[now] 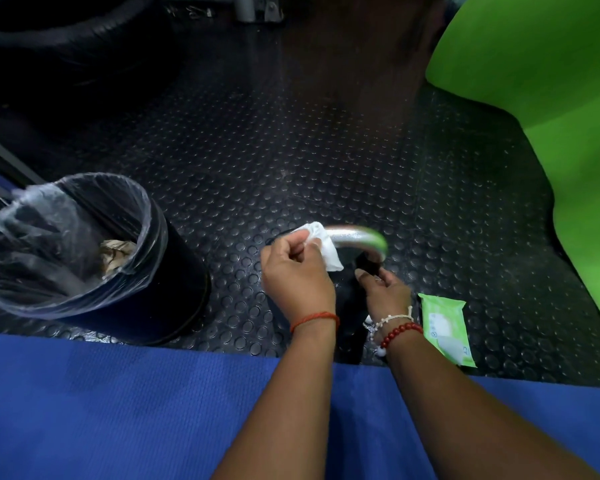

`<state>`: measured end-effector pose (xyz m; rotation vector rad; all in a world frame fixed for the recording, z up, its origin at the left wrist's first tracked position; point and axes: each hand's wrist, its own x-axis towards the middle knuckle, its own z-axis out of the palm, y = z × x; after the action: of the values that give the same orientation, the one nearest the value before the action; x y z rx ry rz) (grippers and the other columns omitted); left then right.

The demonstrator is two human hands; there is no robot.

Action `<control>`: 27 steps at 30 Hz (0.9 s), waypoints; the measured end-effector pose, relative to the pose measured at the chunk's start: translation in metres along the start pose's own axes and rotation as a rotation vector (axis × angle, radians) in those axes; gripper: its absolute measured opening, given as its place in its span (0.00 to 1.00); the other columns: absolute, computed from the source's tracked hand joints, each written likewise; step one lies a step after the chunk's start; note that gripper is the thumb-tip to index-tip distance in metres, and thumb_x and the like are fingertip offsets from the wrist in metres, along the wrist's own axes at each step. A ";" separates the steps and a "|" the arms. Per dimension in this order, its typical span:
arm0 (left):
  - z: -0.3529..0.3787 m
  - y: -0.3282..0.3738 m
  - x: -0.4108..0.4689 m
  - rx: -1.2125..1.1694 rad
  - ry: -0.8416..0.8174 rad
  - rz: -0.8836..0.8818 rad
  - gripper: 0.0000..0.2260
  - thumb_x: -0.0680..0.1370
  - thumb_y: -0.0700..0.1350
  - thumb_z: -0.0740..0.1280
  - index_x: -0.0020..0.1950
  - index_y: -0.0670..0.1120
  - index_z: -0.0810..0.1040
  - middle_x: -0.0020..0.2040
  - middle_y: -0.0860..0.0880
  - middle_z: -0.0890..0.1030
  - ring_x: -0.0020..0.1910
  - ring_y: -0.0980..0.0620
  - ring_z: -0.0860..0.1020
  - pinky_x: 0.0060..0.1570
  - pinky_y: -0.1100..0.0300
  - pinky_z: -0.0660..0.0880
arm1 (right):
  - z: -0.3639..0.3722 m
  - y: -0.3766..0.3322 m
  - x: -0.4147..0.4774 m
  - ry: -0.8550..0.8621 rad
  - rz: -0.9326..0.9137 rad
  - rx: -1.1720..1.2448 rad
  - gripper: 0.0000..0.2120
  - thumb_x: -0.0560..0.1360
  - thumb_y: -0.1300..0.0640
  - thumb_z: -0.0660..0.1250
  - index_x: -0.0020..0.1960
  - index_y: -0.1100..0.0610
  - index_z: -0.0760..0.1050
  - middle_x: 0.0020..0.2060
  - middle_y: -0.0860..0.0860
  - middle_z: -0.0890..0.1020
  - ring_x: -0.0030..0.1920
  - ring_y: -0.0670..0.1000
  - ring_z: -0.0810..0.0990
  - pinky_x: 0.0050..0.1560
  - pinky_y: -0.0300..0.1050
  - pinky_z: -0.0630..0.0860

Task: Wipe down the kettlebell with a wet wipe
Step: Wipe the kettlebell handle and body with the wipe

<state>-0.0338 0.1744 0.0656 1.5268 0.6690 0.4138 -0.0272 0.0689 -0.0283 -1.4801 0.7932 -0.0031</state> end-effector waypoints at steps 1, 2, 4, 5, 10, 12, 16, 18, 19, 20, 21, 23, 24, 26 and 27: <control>-0.003 -0.001 0.001 0.083 -0.042 0.104 0.06 0.73 0.37 0.72 0.43 0.48 0.82 0.45 0.52 0.77 0.38 0.60 0.77 0.42 0.75 0.73 | 0.000 0.000 0.001 0.000 0.001 -0.003 0.13 0.72 0.59 0.72 0.56 0.58 0.78 0.43 0.52 0.82 0.37 0.44 0.78 0.31 0.24 0.72; -0.007 -0.002 0.002 0.159 -0.087 0.211 0.06 0.72 0.36 0.72 0.44 0.46 0.83 0.45 0.52 0.76 0.39 0.59 0.77 0.42 0.76 0.72 | -0.001 -0.001 0.001 -0.001 0.002 -0.007 0.13 0.72 0.59 0.72 0.56 0.58 0.78 0.43 0.52 0.81 0.37 0.43 0.77 0.29 0.23 0.71; -0.013 -0.005 0.009 0.300 -0.164 0.428 0.06 0.72 0.35 0.71 0.46 0.43 0.83 0.45 0.52 0.74 0.41 0.56 0.77 0.45 0.75 0.72 | -0.002 -0.001 0.001 -0.011 0.004 -0.019 0.12 0.72 0.59 0.72 0.55 0.55 0.77 0.44 0.51 0.81 0.37 0.40 0.76 0.27 0.22 0.69; -0.016 -0.006 0.014 0.359 -0.200 0.530 0.06 0.72 0.34 0.71 0.47 0.42 0.84 0.46 0.52 0.74 0.42 0.55 0.76 0.46 0.74 0.73 | -0.002 -0.001 0.001 -0.015 0.006 -0.030 0.12 0.72 0.58 0.72 0.55 0.55 0.77 0.44 0.51 0.81 0.37 0.40 0.76 0.27 0.22 0.69; -0.027 -0.006 0.039 0.626 -0.322 0.921 0.08 0.72 0.33 0.71 0.49 0.42 0.84 0.45 0.48 0.79 0.42 0.46 0.75 0.41 0.59 0.77 | -0.001 0.000 0.001 0.005 0.019 -0.062 0.17 0.70 0.54 0.73 0.58 0.56 0.78 0.48 0.53 0.83 0.44 0.49 0.80 0.44 0.38 0.74; -0.032 -0.005 0.042 0.679 -0.367 1.001 0.10 0.71 0.31 0.70 0.49 0.41 0.84 0.46 0.48 0.81 0.43 0.45 0.76 0.41 0.58 0.77 | 0.000 0.000 0.001 0.002 0.027 -0.050 0.17 0.70 0.55 0.74 0.57 0.56 0.78 0.48 0.53 0.83 0.45 0.50 0.81 0.47 0.40 0.75; -0.035 0.006 0.059 0.723 -0.495 1.043 0.09 0.71 0.33 0.70 0.48 0.42 0.84 0.46 0.48 0.82 0.42 0.45 0.77 0.43 0.60 0.75 | 0.000 -0.002 -0.001 0.007 0.033 -0.030 0.17 0.70 0.55 0.73 0.58 0.56 0.78 0.48 0.52 0.83 0.44 0.49 0.80 0.47 0.39 0.73; -0.033 0.013 0.069 0.755 -0.519 0.984 0.08 0.72 0.34 0.68 0.46 0.43 0.84 0.44 0.48 0.82 0.41 0.45 0.77 0.43 0.55 0.77 | 0.000 -0.002 -0.003 0.007 0.043 -0.041 0.17 0.71 0.55 0.73 0.58 0.55 0.78 0.49 0.52 0.82 0.46 0.50 0.80 0.48 0.40 0.72; -0.033 0.014 0.070 0.763 -0.533 0.979 0.08 0.71 0.33 0.68 0.45 0.43 0.83 0.43 0.48 0.82 0.41 0.46 0.77 0.42 0.54 0.77 | 0.000 -0.002 -0.003 0.005 0.044 -0.044 0.17 0.71 0.54 0.73 0.58 0.55 0.78 0.49 0.52 0.82 0.46 0.50 0.79 0.48 0.40 0.72; -0.036 0.013 0.067 0.765 -0.549 0.994 0.07 0.71 0.33 0.69 0.44 0.43 0.83 0.43 0.48 0.82 0.41 0.46 0.76 0.41 0.53 0.77 | 0.000 -0.002 -0.004 0.003 0.043 -0.049 0.17 0.71 0.54 0.73 0.59 0.55 0.78 0.49 0.52 0.82 0.46 0.50 0.79 0.47 0.39 0.72; -0.040 0.011 0.065 0.760 -0.567 1.020 0.07 0.71 0.33 0.70 0.45 0.42 0.83 0.44 0.48 0.82 0.41 0.46 0.76 0.40 0.55 0.77 | 0.000 -0.002 -0.004 0.002 0.042 -0.052 0.17 0.71 0.54 0.73 0.59 0.55 0.77 0.49 0.52 0.82 0.46 0.50 0.79 0.47 0.39 0.72; -0.049 0.006 0.062 0.719 -0.580 1.059 0.06 0.71 0.34 0.71 0.46 0.42 0.83 0.46 0.48 0.82 0.43 0.47 0.77 0.42 0.57 0.77 | -0.001 -0.004 -0.004 0.000 0.038 -0.061 0.17 0.71 0.54 0.72 0.59 0.55 0.78 0.49 0.52 0.82 0.46 0.50 0.79 0.47 0.39 0.72; -0.050 0.006 0.064 0.700 -0.571 1.046 0.05 0.71 0.36 0.72 0.46 0.42 0.83 0.47 0.49 0.82 0.44 0.48 0.77 0.44 0.57 0.77 | -0.001 -0.005 -0.005 -0.002 0.036 -0.070 0.16 0.72 0.54 0.72 0.59 0.55 0.78 0.48 0.51 0.82 0.45 0.49 0.79 0.47 0.39 0.71; -0.046 0.007 0.068 0.686 -0.547 0.990 0.03 0.72 0.39 0.72 0.45 0.43 0.83 0.46 0.50 0.82 0.45 0.49 0.78 0.45 0.55 0.78 | -0.001 -0.007 -0.006 -0.008 0.038 -0.088 0.15 0.72 0.54 0.71 0.58 0.55 0.77 0.45 0.49 0.81 0.43 0.48 0.78 0.46 0.39 0.71; -0.044 0.007 0.068 0.690 -0.550 0.972 0.02 0.72 0.40 0.72 0.44 0.44 0.82 0.45 0.50 0.81 0.44 0.48 0.77 0.44 0.54 0.78 | -0.001 -0.007 -0.007 -0.009 0.034 -0.091 0.15 0.73 0.54 0.71 0.58 0.56 0.77 0.44 0.49 0.81 0.42 0.47 0.77 0.46 0.39 0.71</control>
<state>-0.0090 0.2520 0.0669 2.4551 -0.4763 0.4612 -0.0300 0.0699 -0.0189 -1.5513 0.8205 0.0657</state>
